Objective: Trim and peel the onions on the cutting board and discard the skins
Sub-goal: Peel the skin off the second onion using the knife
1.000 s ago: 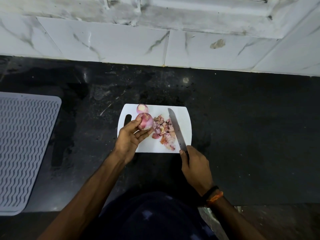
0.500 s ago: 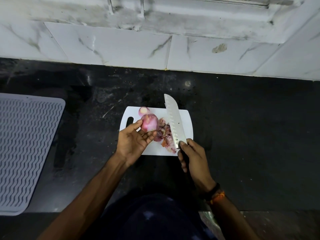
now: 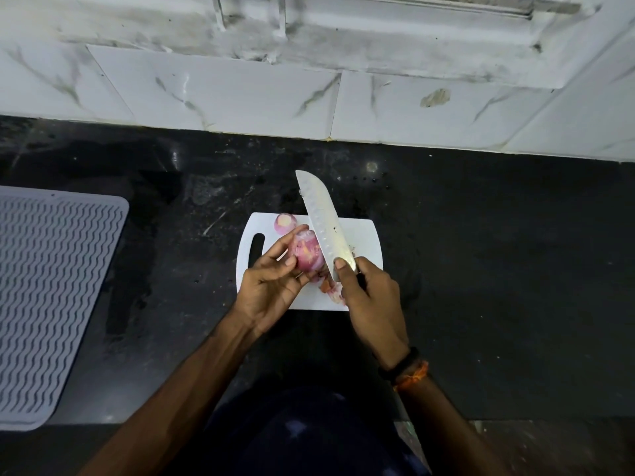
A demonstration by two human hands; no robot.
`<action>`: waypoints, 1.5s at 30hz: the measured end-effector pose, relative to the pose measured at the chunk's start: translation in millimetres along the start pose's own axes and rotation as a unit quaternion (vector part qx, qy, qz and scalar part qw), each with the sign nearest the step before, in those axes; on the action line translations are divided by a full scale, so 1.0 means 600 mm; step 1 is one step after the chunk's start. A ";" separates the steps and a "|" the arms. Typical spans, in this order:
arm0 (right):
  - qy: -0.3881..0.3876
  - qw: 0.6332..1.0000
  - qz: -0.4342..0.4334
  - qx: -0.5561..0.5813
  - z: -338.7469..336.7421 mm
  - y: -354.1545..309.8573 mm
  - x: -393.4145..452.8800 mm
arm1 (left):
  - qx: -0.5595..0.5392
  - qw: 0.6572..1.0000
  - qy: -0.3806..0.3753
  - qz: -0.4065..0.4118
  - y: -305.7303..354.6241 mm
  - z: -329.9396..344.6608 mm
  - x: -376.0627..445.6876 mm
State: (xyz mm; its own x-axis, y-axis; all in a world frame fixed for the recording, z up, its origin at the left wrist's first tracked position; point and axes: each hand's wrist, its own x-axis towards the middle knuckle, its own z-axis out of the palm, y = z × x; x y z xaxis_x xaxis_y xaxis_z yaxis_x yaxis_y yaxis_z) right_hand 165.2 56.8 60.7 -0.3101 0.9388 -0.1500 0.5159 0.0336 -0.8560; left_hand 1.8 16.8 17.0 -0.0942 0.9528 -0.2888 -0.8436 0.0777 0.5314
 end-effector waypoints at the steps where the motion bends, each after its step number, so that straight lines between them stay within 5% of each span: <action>1: 0.008 1.000 0.001 0.000 0.001 -0.002 -0.001 | -0.001 1.000 -0.009 0.004 0.000 0.000 0.000; 13: -0.020 0.997 -0.053 -0.056 -0.002 -0.009 -0.008 | 0.029 0.999 -0.006 0.042 -0.011 -0.002 -0.005; 25: 0.043 0.990 -0.071 -0.113 -0.006 0.014 0.008 | 0.031 0.998 -0.041 0.047 -0.012 0.002 -0.009; 45: 0.084 0.974 -0.104 -0.183 -0.013 -0.018 0.018 | 0.114 0.991 0.013 0.065 -0.009 0.017 -0.013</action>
State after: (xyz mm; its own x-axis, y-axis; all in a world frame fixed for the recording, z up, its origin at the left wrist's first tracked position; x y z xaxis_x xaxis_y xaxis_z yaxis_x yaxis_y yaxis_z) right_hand 162.6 69.0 72.0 -0.3181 0.9408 0.1172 0.7160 0.3195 -0.6207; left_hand 12.5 11.6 24.5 -0.2101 0.9513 -0.2258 -0.6830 0.0224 0.7300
